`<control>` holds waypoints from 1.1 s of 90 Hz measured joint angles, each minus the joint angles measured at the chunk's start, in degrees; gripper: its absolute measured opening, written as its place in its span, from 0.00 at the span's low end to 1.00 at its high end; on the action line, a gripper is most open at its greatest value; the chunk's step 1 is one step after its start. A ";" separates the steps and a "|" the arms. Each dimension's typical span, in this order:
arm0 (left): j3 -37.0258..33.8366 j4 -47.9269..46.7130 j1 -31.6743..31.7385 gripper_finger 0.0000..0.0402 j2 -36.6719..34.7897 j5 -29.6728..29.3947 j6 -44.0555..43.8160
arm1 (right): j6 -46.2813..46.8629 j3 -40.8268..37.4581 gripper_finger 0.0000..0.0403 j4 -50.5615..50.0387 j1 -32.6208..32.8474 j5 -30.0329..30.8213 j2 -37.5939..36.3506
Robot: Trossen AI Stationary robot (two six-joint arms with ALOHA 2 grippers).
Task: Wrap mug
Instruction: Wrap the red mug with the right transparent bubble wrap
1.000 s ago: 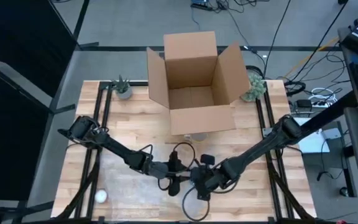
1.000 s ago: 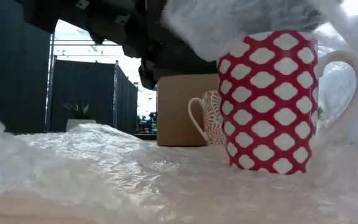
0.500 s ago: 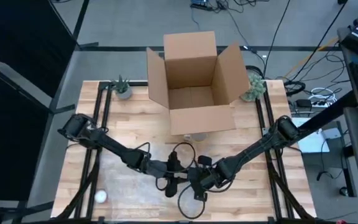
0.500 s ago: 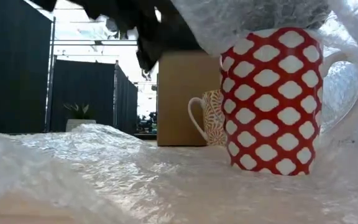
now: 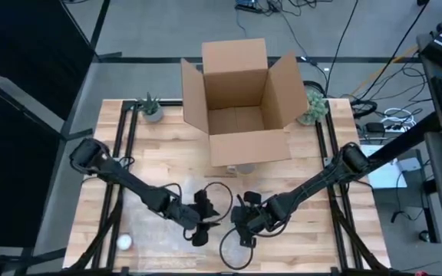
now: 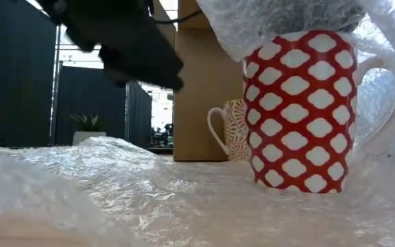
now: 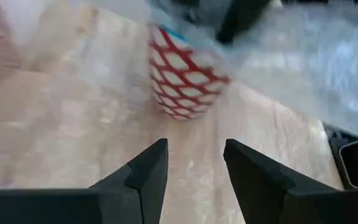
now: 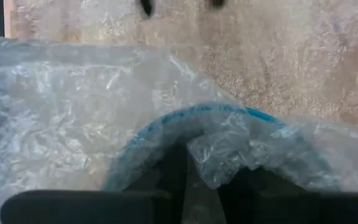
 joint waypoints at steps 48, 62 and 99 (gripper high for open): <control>5.29 12.16 3.19 0.37 2.63 0.97 6.44 | -0.94 -0.02 0.16 0.23 -0.04 0.27 0.00; 5.37 12.77 4.76 0.37 4.89 -1.36 7.62 | 1.41 -0.07 0.16 0.32 -0.13 0.33 0.00; 5.50 15.29 5.19 0.37 9.04 -2.25 7.72 | 2.75 -0.15 0.16 1.90 -0.15 -0.06 -0.87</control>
